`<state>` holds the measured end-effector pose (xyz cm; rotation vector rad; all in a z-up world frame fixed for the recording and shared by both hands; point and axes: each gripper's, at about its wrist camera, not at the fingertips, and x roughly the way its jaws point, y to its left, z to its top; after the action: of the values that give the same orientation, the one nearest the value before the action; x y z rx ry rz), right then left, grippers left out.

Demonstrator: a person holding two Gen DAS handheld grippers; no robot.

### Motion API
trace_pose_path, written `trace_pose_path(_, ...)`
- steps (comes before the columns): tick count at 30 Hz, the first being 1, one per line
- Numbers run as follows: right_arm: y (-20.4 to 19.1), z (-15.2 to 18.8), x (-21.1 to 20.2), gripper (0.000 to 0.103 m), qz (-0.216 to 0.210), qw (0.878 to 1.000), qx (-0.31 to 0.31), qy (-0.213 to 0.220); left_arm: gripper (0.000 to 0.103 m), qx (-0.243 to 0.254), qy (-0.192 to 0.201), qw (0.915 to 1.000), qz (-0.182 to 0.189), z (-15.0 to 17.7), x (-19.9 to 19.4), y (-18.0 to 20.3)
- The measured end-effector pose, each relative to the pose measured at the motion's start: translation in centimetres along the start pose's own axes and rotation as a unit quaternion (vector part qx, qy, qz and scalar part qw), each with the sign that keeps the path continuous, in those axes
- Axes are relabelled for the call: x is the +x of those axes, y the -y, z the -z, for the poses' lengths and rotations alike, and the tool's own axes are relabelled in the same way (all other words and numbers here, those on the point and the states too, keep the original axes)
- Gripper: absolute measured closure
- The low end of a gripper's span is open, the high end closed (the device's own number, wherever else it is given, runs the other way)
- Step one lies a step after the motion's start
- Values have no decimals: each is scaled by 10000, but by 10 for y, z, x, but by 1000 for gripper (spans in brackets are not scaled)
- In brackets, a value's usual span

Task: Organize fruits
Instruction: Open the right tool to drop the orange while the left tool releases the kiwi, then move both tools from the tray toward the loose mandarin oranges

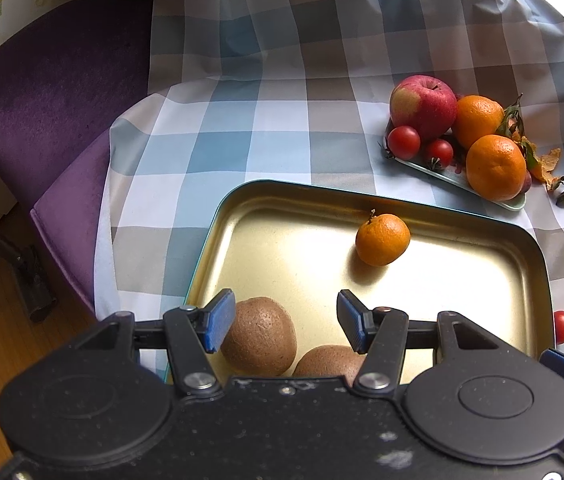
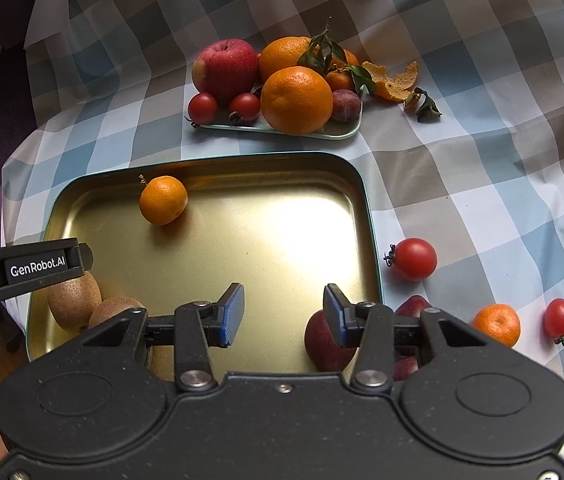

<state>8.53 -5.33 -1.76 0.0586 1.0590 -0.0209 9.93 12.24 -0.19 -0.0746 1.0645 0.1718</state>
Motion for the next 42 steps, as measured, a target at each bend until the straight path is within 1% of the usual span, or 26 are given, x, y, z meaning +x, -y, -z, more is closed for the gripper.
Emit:
trace_pose_path(7,6,1,0,50,88,9998,149,-54,45,-13,-114,9999,24,0,2,2)
trace_pose_path(11,9,2,-1,50,136,9997,179,-76,45,42,-104,9999,58,2,-1,7)
trace_pose_path(18,18,0,-6,51,379,9991,179,-74,45,247,-22,9996,156,7,-9,23)
trace_pose_path(23,43,-1,-12,51,491,9972,547,-118,45,532,72,9982,257,15,-14,43)
trace_pose_path(28,77,2,-15,51,658,9939,858,-221,45,839,179,9956,374,21,-21,67)
trace_pose_path(34,123,13,-22,50,836,9882,1246,-313,45,1074,240,9921,594,27,-29,95)
trace_pose_path(36,137,17,-25,50,851,9865,1360,-335,46,1120,180,9912,686,28,-29,105)
trace_pose_path(38,150,21,-28,51,870,9845,1478,-361,46,1150,91,9896,855,30,-30,115)
trace_pose_path(42,171,30,-37,52,923,9800,1750,-233,46,1277,61,9854,1125,36,-37,139)
